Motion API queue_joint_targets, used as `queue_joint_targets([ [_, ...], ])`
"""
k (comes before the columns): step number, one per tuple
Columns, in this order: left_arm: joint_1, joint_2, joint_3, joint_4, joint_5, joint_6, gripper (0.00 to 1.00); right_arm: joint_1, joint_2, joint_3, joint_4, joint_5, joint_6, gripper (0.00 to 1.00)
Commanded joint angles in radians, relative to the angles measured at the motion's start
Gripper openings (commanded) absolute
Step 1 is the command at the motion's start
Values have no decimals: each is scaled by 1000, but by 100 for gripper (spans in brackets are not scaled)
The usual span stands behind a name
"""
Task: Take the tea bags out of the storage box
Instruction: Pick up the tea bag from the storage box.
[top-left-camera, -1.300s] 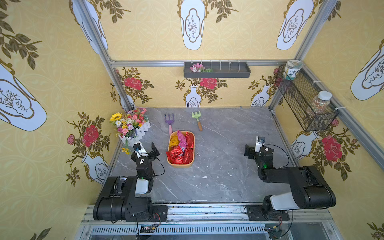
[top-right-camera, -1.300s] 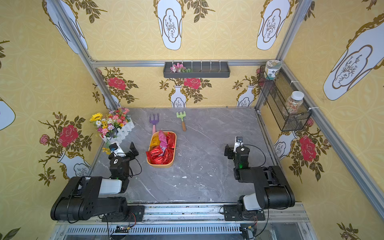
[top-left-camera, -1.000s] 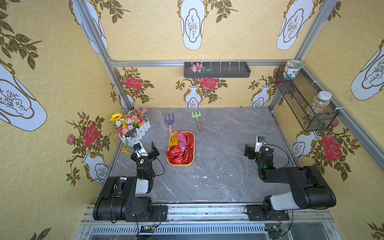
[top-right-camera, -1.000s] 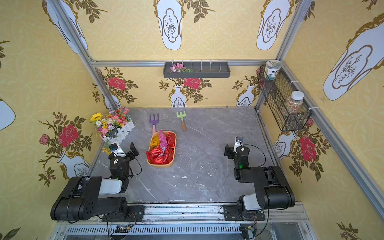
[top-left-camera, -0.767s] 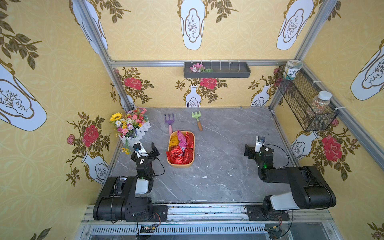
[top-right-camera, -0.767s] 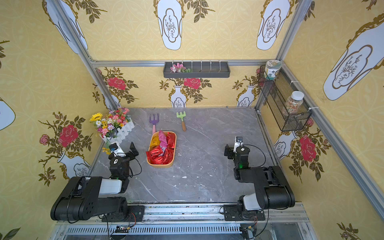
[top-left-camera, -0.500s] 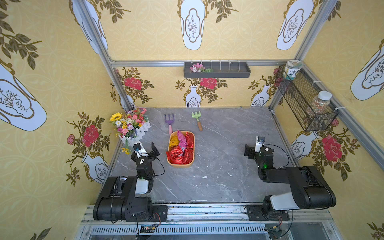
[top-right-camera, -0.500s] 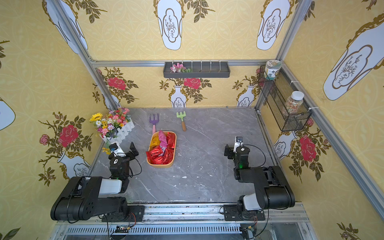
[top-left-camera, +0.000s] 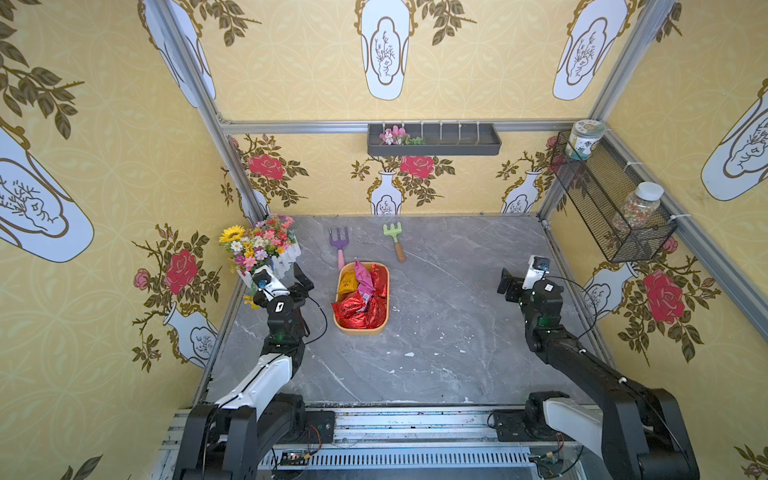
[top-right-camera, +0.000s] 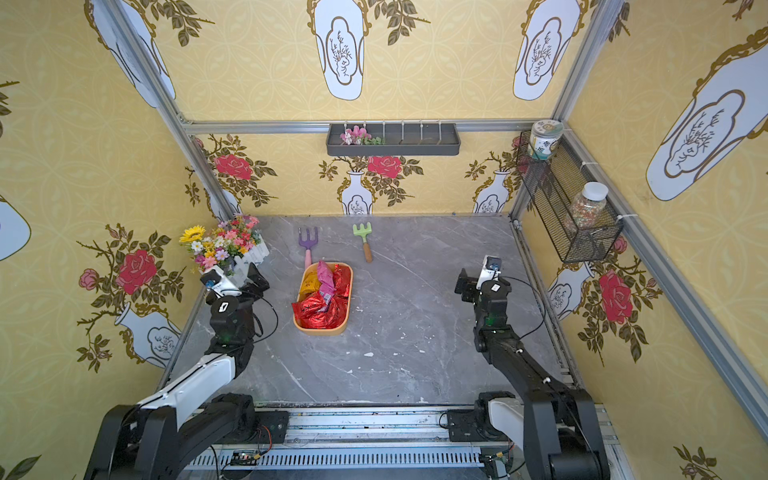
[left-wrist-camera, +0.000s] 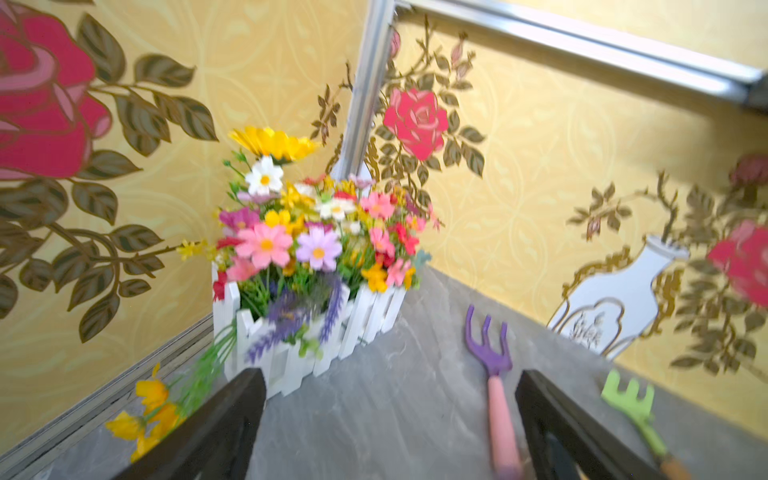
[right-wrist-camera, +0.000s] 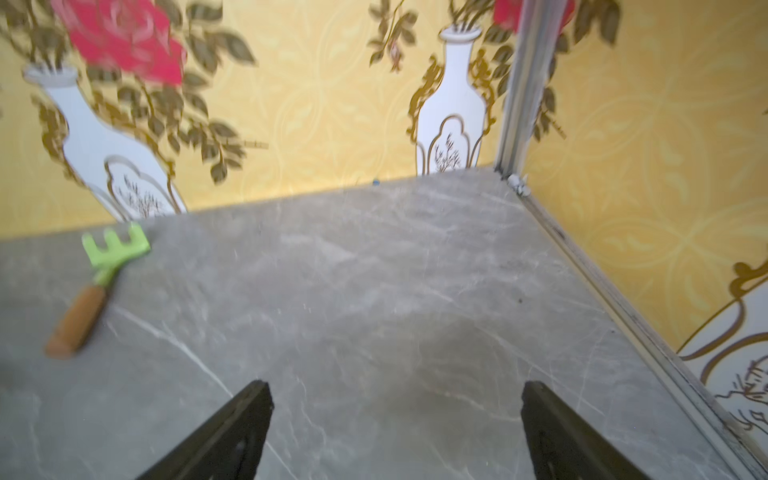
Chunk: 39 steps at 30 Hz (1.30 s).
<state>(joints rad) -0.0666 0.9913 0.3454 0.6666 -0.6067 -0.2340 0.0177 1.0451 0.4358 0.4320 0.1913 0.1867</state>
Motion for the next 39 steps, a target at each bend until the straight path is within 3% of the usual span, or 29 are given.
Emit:
queue_joint_targets([
  [1, -2, -68, 102, -505, -123, -286, 100, -7, -55, 104, -414, 97, 320, 97],
  [5, -2, -183, 219, -769, 44, -418, 100, -23, -51, 212, -602, -138, 404, 97],
  [9, -3, -237, 299, -900, 348, -437, 91, 32, 13, 278, -589, -402, 458, 78],
  [13, -7, -161, 373, -1036, 640, -474, 87, 330, 126, 424, -639, -331, 451, 71],
  [17, -45, -134, 358, -1089, 811, -543, 86, 584, 320, 636, -718, -289, 386, 63],
  [23, -79, -295, 272, -1136, 801, -626, 87, 804, 610, 987, -883, -233, 300, 56],
  [29, -79, -400, 207, -1206, 809, -648, 88, 943, 843, 1278, -1043, -63, 200, 56],
  [34, -79, -461, 162, -1222, 819, -665, 90, 994, 988, 1440, -1158, 81, 130, 50],
  [39, -79, -459, 150, -1217, 835, -668, 90, 998, 1058, 1508, -1175, 135, 92, 45],
])
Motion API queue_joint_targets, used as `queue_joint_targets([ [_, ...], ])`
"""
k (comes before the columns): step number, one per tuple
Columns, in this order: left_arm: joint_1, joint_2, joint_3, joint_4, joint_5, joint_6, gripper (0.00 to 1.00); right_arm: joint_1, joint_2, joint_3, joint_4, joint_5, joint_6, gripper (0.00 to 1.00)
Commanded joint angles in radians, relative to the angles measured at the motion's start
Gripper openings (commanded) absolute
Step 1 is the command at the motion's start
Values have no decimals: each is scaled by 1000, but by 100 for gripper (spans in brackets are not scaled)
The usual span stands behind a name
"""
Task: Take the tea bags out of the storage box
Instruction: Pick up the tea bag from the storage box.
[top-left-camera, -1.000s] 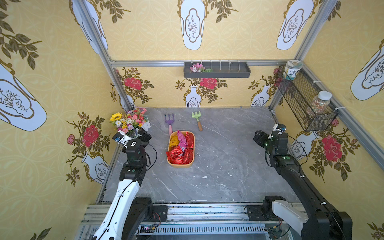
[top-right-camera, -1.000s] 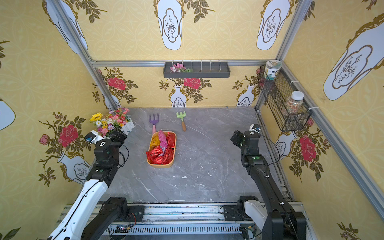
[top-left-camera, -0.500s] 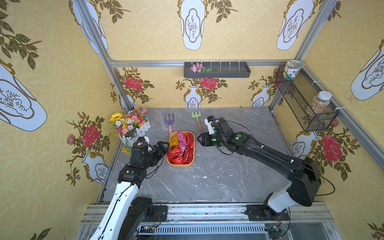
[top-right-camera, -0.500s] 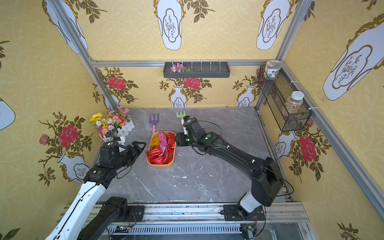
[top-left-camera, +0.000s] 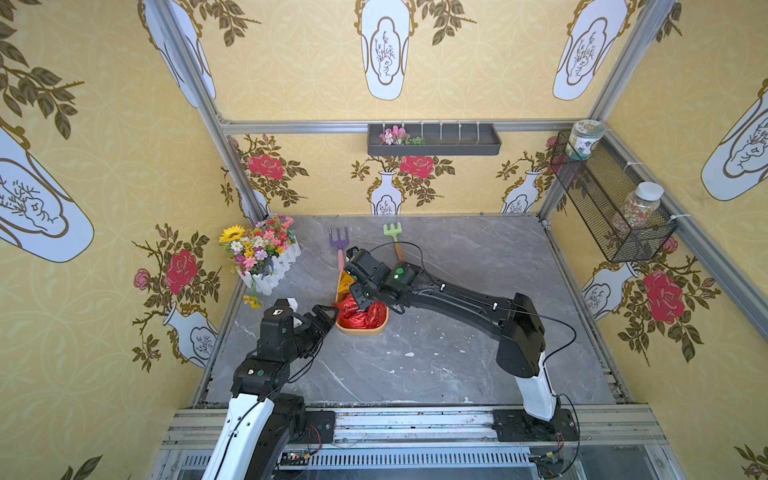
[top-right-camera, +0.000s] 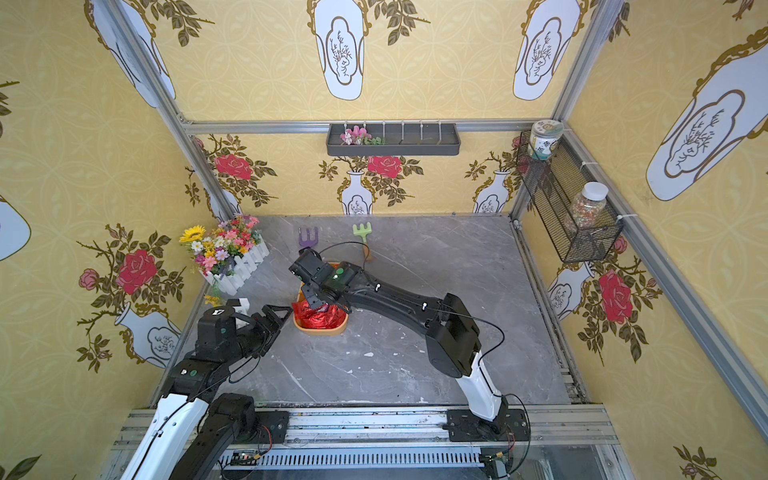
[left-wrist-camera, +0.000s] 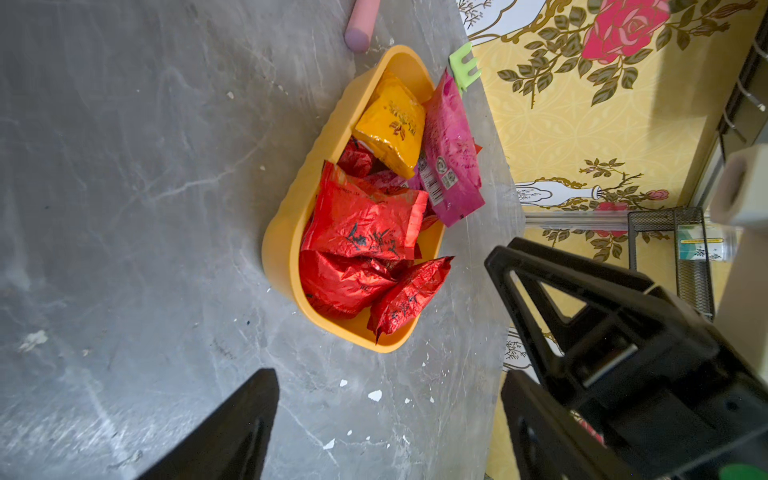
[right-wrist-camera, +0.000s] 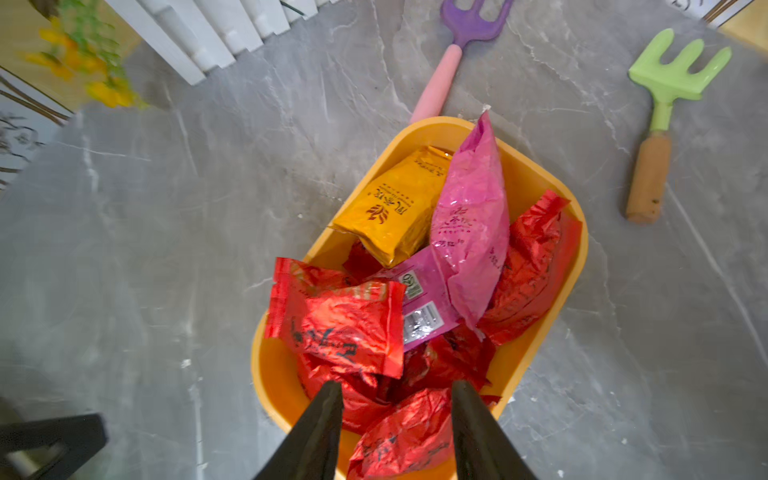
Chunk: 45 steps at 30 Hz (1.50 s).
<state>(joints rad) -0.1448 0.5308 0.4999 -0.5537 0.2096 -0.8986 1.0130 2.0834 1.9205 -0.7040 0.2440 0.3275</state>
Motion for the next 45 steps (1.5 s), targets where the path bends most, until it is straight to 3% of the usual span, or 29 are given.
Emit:
queue_joint_targets([
  [1, 0, 4, -4, 4, 20, -3, 90, 3, 31, 34, -38, 89, -56, 45],
  [6, 0, 15, -8, 16, 29, -3, 91, 0, 89, 96, -55, 115, -88, 37],
  [23, 0, 58, -18, 47, 49, 2, 92, -35, 163, 159, -48, 117, -111, 35],
  [30, 0, 63, -23, 63, 59, -2, 92, -39, 176, 160, -45, 112, -117, 30],
  [35, 0, 60, -23, 63, 61, -4, 92, -39, 178, 155, -37, 113, -119, 24],
  [45, -1, 46, -12, 57, 60, -11, 92, -12, 104, 87, -9, 140, -117, 2],
])
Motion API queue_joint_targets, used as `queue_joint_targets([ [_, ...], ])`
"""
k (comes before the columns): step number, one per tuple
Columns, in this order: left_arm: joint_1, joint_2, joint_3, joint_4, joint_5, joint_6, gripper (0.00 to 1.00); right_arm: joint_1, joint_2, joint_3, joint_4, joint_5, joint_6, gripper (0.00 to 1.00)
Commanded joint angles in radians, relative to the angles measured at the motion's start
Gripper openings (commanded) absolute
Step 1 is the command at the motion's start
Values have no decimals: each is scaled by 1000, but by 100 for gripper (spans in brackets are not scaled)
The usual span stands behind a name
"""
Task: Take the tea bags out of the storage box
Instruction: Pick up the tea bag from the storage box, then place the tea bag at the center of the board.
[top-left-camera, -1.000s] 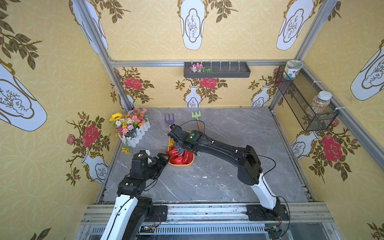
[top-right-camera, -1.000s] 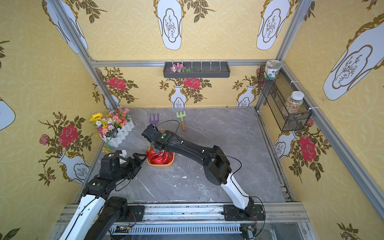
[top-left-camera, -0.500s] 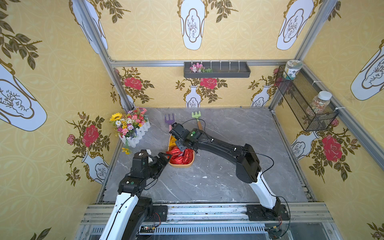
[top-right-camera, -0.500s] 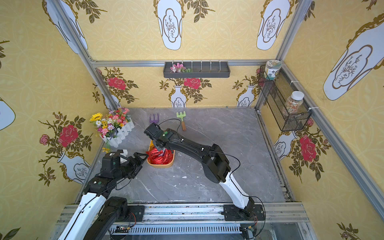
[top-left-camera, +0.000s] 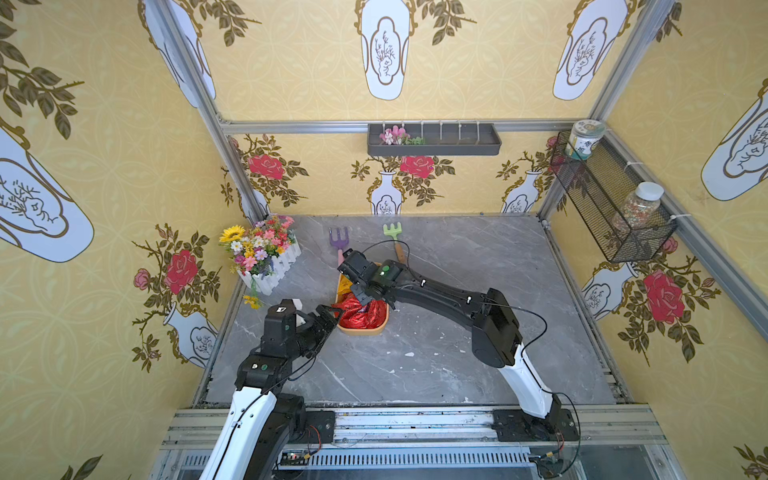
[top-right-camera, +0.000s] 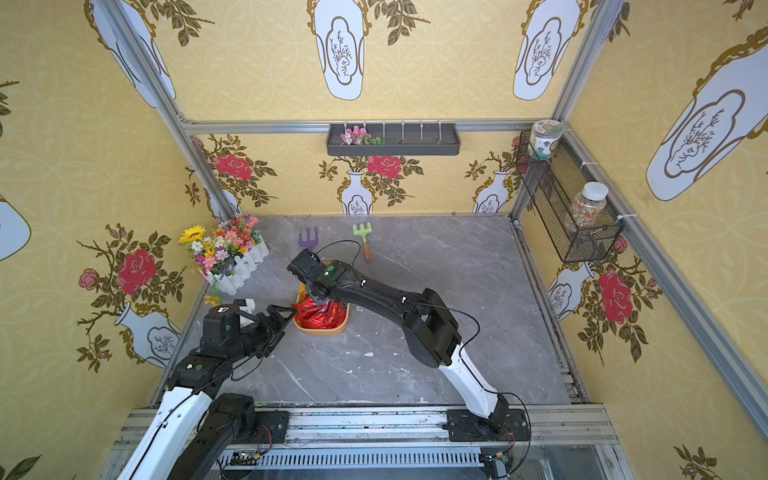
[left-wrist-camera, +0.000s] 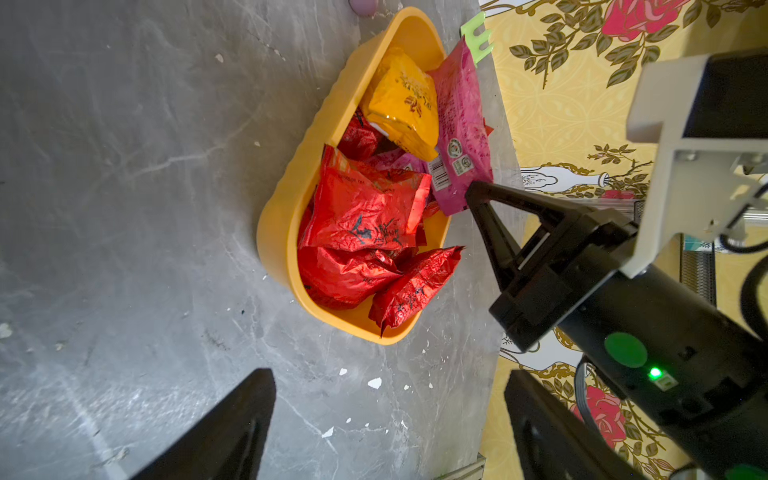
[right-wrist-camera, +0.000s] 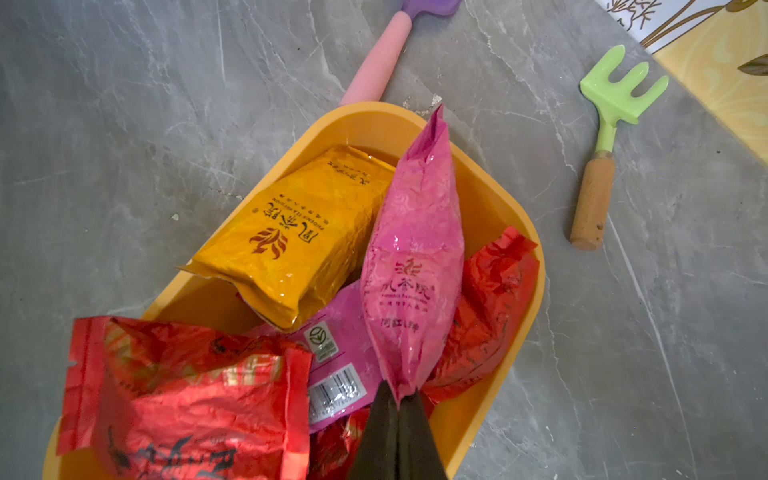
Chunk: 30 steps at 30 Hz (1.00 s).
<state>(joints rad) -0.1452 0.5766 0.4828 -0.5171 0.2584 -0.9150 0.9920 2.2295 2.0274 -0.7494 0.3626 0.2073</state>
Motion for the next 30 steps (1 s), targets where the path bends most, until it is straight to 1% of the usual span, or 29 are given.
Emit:
queue_joint_targets([
  [1, 1, 3, 9, 22, 13, 6, 92, 12, -59, -38, 45, 27, 6, 0],
  [6, -1, 31, 41, 37, 27, 17, 92, 24, -158, -137, 100, 32, 28, 0],
  [12, -1, 74, 96, 73, 53, 21, 92, 36, -253, -202, 113, 50, 50, 0],
  [17, -15, 120, 130, 145, 80, -14, 90, 36, -367, -295, 146, 35, 86, 0],
  [20, -59, 163, 147, 210, 76, -48, 90, 37, -445, -362, 169, 16, 111, 0],
  [25, -180, 269, 197, 315, 30, -86, 90, 23, -583, -481, 187, -1, 153, 0],
  [28, -246, 347, 230, 385, 10, -102, 91, -7, -675, -561, 196, -27, 191, 0],
  [30, -278, 404, 253, 437, 14, -116, 91, -44, -745, -635, 223, -75, 217, 0],
])
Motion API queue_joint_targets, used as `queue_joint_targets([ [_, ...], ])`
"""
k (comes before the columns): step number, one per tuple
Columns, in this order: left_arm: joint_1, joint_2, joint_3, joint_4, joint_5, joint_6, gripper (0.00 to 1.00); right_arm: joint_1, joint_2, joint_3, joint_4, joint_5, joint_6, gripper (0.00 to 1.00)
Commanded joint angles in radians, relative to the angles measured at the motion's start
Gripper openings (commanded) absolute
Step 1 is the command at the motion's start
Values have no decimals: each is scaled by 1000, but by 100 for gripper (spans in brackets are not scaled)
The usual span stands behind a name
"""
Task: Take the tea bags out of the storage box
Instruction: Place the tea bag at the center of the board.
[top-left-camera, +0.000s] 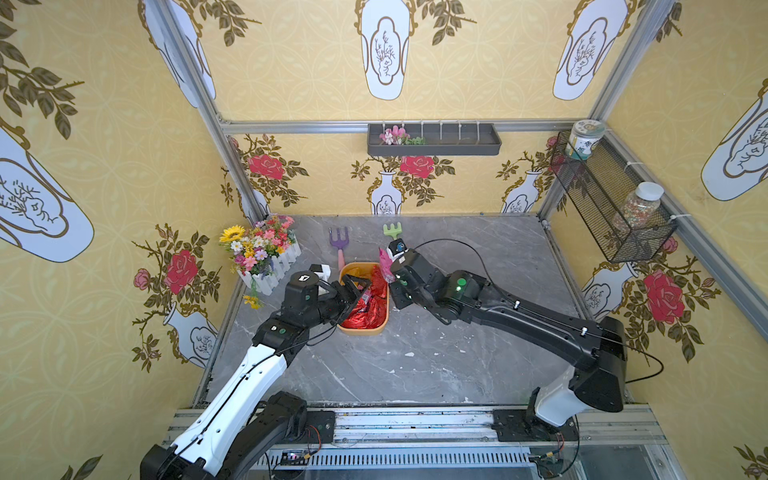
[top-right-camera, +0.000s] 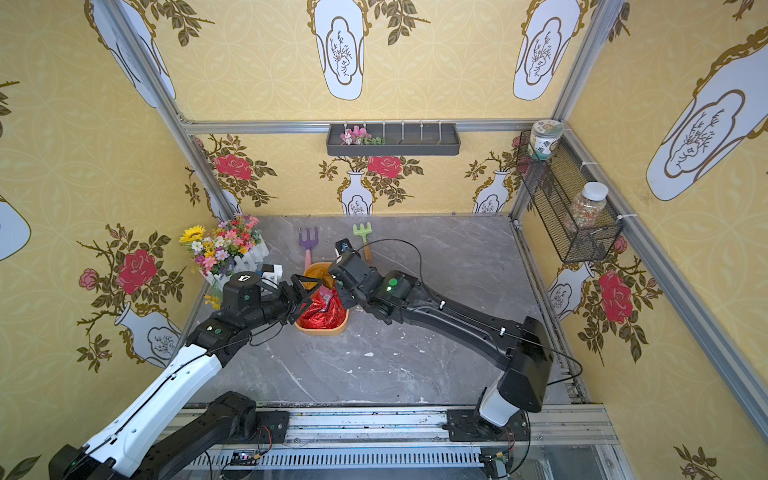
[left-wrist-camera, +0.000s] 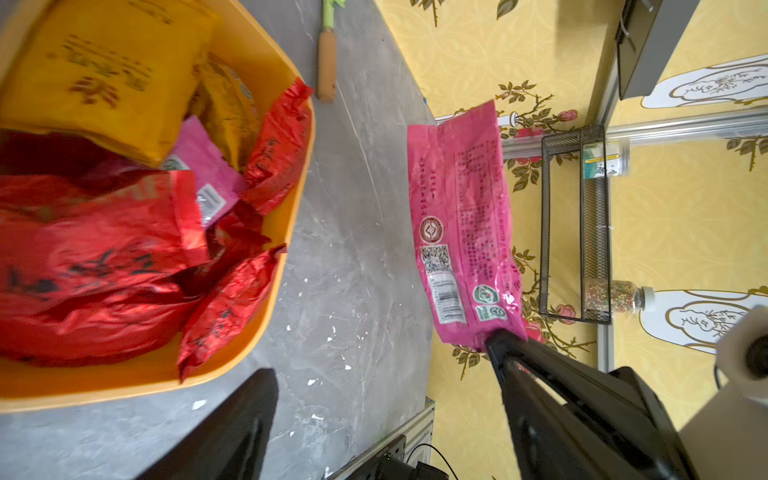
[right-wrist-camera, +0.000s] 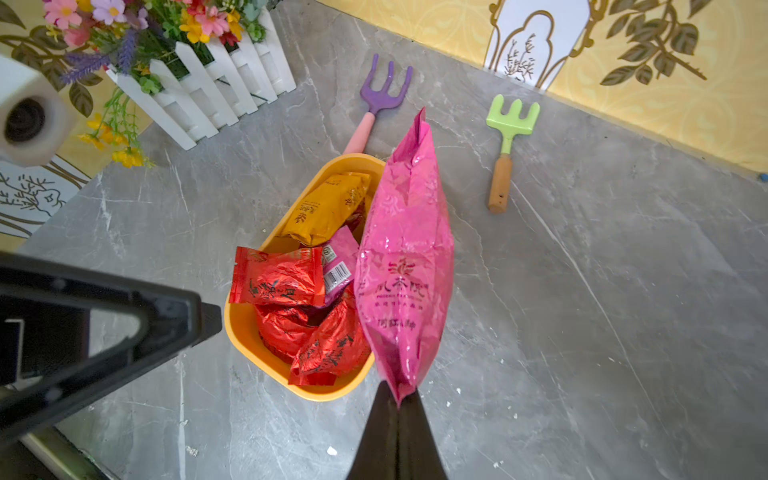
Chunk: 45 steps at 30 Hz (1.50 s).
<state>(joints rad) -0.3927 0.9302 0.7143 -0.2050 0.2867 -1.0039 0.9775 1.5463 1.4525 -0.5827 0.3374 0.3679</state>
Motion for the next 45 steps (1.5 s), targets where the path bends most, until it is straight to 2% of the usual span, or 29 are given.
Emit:
queue_joint_targets([
  [1, -47, 77, 32, 152, -10, -32, 91, -53, -97, -98, 75, -86, 69, 0],
  [6, -165, 257, 150, 213, -3, -28, 91, -228, -281, -281, 143, -227, 138, 0],
  [11, -215, 384, 231, 277, 15, -39, 92, -410, -388, -384, 153, -332, 174, 0],
  [16, -222, 451, 242, 351, 51, -69, 92, -594, -425, -451, 170, -462, 187, 0],
  [23, -221, 511, 251, 427, 119, -100, 92, -827, -398, -538, 272, -658, 242, 0],
  [28, -221, 501, 277, 408, 125, -86, 92, -960, -334, -613, 414, -810, 319, 0],
  [34, -203, 431, 262, 353, 108, -63, 92, -1048, -246, -687, 584, -911, 401, 0],
  [45, -87, 195, 76, 290, 101, -69, 94, -1073, -46, -686, 744, -958, 432, 0],
])
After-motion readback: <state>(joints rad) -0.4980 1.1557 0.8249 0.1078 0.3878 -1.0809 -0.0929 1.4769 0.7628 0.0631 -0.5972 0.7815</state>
